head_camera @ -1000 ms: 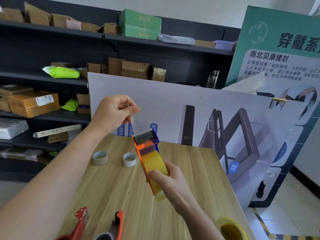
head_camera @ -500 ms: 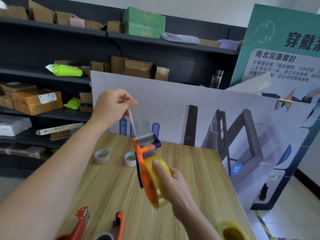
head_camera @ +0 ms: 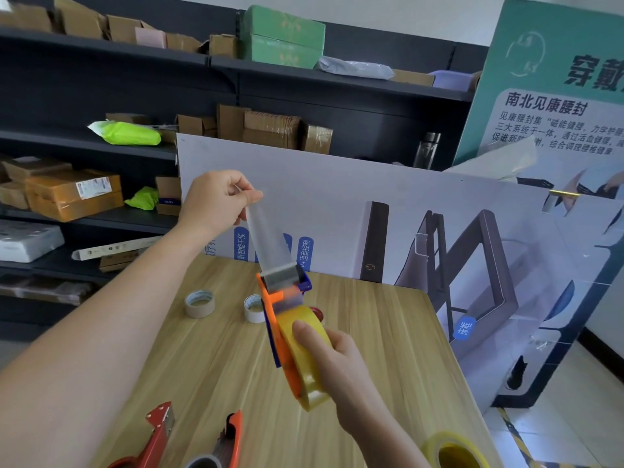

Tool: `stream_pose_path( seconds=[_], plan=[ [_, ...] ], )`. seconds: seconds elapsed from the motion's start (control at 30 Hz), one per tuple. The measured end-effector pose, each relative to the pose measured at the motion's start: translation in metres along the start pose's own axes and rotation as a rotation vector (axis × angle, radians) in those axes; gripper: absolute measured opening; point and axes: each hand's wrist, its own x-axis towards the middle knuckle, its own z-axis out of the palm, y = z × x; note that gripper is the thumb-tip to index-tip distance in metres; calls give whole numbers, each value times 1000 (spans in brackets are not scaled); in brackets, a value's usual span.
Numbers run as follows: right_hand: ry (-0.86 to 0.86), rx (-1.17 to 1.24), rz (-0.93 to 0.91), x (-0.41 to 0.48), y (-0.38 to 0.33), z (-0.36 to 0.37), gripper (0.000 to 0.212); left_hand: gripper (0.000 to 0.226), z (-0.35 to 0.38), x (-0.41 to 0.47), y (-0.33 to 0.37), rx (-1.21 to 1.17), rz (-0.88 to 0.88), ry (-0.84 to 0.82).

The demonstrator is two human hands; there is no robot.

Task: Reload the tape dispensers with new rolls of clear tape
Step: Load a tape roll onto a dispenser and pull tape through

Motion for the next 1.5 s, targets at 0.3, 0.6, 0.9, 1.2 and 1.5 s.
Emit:
stream_pose_path(
  seconds=[0.3,0.6,0.9,1.2,1.5],
  plan=[
    [-30,55,28,-2,-4,-4,21,18,14,2,-28,-49,-146,-63],
    [-26,92,48,0,5,-9,31,15,21,0,-43,-154,-384,-208],
    [77,244,165,9,7,-17,77,20,53,-37,-61,-500,-688,-280],
    [108,405,179,11,1,-32,33,12,86,-107,-60,-802,-865,-477],
    [162,416,172,10,-2,-30,21,32,97,-147,-44,-1045,-861,-573]
  ],
)
